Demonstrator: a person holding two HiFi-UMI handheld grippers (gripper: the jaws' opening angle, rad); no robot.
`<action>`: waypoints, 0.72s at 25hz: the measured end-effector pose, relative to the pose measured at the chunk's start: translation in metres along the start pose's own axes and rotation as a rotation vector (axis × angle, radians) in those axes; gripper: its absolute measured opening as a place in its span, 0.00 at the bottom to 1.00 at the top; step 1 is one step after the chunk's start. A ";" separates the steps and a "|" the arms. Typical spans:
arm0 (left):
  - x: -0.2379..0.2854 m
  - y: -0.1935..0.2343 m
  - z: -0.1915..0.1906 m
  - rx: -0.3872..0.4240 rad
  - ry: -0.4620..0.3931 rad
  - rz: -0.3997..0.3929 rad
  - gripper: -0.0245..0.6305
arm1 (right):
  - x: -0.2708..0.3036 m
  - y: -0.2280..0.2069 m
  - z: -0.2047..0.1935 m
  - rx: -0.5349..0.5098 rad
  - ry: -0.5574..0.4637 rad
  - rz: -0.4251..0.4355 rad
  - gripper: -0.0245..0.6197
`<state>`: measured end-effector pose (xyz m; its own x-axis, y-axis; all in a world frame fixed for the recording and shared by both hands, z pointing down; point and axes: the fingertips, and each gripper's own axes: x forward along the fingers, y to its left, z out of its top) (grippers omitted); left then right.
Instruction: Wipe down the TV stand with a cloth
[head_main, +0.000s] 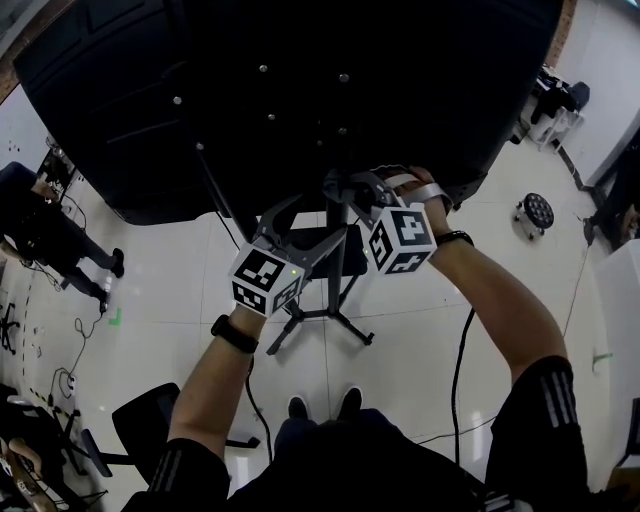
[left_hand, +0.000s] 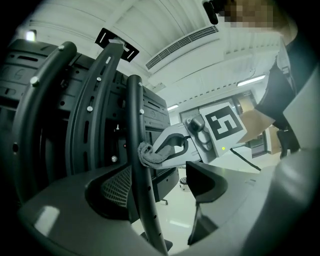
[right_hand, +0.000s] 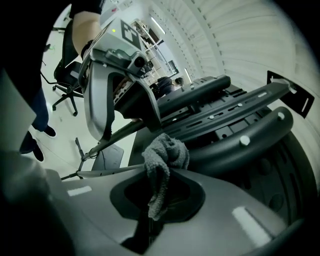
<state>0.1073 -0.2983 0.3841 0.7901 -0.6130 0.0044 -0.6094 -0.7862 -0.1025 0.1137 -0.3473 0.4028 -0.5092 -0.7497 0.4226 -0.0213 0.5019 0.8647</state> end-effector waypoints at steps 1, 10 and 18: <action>0.000 0.000 -0.005 -0.005 0.005 -0.002 0.59 | 0.003 0.006 -0.001 -0.001 0.002 0.009 0.08; 0.003 -0.001 -0.064 -0.063 0.072 -0.015 0.59 | 0.032 0.069 -0.023 0.020 0.028 0.104 0.07; 0.005 -0.003 -0.125 -0.106 0.128 -0.017 0.59 | 0.060 0.135 -0.046 0.067 0.064 0.188 0.07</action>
<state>0.1051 -0.3087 0.5090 0.7895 -0.5992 0.1326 -0.6050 -0.7962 0.0043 0.1195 -0.3442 0.5574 -0.4542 -0.6650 0.5929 0.0110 0.6612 0.7501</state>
